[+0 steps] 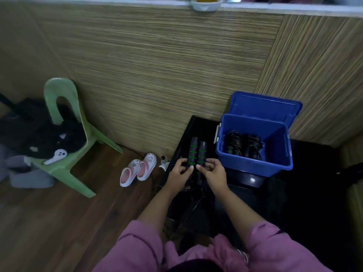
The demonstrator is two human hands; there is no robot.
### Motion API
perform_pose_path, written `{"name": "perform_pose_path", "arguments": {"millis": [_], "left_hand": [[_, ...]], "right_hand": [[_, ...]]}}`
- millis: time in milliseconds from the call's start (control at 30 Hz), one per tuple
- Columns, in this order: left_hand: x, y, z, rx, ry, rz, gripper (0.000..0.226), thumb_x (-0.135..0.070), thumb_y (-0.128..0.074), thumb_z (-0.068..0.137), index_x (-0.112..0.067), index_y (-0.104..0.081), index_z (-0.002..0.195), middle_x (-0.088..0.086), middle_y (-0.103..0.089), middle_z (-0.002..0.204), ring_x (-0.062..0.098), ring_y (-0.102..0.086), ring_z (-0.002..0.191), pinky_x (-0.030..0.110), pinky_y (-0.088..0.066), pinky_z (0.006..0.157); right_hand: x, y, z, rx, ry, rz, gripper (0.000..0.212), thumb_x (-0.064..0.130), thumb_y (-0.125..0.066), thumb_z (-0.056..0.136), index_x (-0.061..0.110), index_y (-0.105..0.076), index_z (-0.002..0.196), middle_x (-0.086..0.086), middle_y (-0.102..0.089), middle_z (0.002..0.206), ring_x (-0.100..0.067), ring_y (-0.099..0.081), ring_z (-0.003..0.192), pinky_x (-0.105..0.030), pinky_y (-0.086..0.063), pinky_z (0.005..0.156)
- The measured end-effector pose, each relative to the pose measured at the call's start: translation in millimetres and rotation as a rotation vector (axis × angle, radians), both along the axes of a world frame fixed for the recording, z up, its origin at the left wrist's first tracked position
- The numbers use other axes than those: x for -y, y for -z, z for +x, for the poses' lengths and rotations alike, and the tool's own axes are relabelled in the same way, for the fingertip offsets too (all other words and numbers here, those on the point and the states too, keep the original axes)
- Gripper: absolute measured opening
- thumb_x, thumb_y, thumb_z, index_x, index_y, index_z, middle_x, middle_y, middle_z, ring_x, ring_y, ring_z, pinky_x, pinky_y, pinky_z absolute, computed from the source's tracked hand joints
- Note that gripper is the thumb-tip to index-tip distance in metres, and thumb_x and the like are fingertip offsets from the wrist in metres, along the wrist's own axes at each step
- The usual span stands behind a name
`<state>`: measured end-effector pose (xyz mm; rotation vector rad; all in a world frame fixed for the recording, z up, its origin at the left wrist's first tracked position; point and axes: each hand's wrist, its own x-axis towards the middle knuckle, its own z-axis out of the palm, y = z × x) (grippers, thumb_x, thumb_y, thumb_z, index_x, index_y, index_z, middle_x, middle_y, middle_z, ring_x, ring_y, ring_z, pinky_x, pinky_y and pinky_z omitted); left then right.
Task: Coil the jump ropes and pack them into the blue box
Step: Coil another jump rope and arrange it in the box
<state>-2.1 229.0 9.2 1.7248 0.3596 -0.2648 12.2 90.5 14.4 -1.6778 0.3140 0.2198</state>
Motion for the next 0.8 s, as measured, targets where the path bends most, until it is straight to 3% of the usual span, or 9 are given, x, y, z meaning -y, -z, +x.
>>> {"name": "perform_pose_path", "arguments": {"millis": [233, 333, 400, 533, 633, 733, 800], "left_hand": [[12, -11, 2, -0.038, -0.025, -0.226, 0.019, -0.015, -0.059, 0.094, -0.027, -0.049, 0.105, 0.007, -0.065, 0.087, 0.027, -0.062, 0.082, 0.051, -0.053, 0.075], [15, -13, 6, -0.044, -0.024, -0.280, 0.022, -0.013, -0.059, 0.095, -0.016, -0.045, 0.112, 0.013, -0.064, 0.091, 0.029, -0.062, 0.084, 0.053, -0.054, 0.077], [17, -13, 8, -0.044, -0.004, -0.311, 0.021, -0.012, -0.059, 0.095, -0.016, -0.042, 0.105, 0.017, -0.063, 0.089, 0.029, -0.061, 0.079, 0.054, -0.053, 0.074], [20, -12, 13, -0.035, 0.018, -0.181, 0.015, -0.016, -0.060, 0.094, -0.017, -0.045, 0.090, 0.005, -0.059, 0.073, 0.015, -0.055, 0.062, 0.027, -0.046, 0.057], [16, -14, 17, -0.014, 0.040, -0.100, 0.013, -0.017, -0.061, 0.093, -0.018, -0.054, 0.083, 0.000, -0.056, 0.073, 0.004, -0.053, 0.060, 0.013, -0.041, 0.052], [12, -15, 22, -0.012, 0.048, -0.088, 0.010, -0.015, -0.063, 0.092, -0.018, -0.060, 0.083, -0.002, -0.059, 0.073, 0.000, -0.057, 0.056, 0.013, -0.043, 0.053], [11, -19, 25, -0.032, 0.069, -0.105, 0.004, -0.018, -0.065, 0.091, -0.016, -0.064, 0.088, -0.001, -0.060, 0.075, 0.008, -0.058, 0.062, 0.021, -0.049, 0.061]], "right_hand": [[5, -7, 5, 0.042, 0.098, 0.197, 0.028, 0.009, -0.073, 0.081, 0.014, -0.063, 0.107, -0.008, -0.070, 0.103, -0.019, -0.066, 0.098, -0.032, -0.053, 0.091], [9, -7, 9, 0.025, 0.076, 0.219, 0.045, 0.020, -0.075, 0.080, 0.016, -0.061, 0.123, -0.007, -0.069, 0.105, -0.018, -0.066, 0.100, -0.038, -0.051, 0.096], [13, -8, 10, -0.018, 0.039, 0.257, 0.055, 0.021, -0.074, 0.081, 0.019, -0.054, 0.133, -0.008, -0.069, 0.102, -0.019, -0.066, 0.099, -0.040, -0.051, 0.097], [20, -13, 9, -0.029, -0.049, 0.374, 0.052, 0.003, -0.068, 0.084, 0.025, -0.053, 0.129, 0.004, -0.071, 0.099, -0.012, -0.067, 0.093, -0.026, -0.054, 0.085], [21, -14, 9, -0.045, -0.074, 0.397, 0.053, 0.001, -0.069, 0.082, 0.033, -0.057, 0.122, 0.006, -0.073, 0.100, -0.011, -0.068, 0.095, -0.026, -0.054, 0.085], [24, -13, 10, -0.076, -0.081, 0.431, 0.053, 0.003, -0.072, 0.080, 0.022, -0.059, 0.128, -0.005, -0.073, 0.107, -0.022, -0.068, 0.102, -0.037, -0.054, 0.089], [29, -16, 10, -0.098, -0.085, 0.470, 0.049, 0.006, -0.074, 0.079, 0.021, -0.062, 0.124, -0.007, -0.073, 0.107, -0.024, -0.069, 0.101, -0.039, -0.056, 0.082]]}}
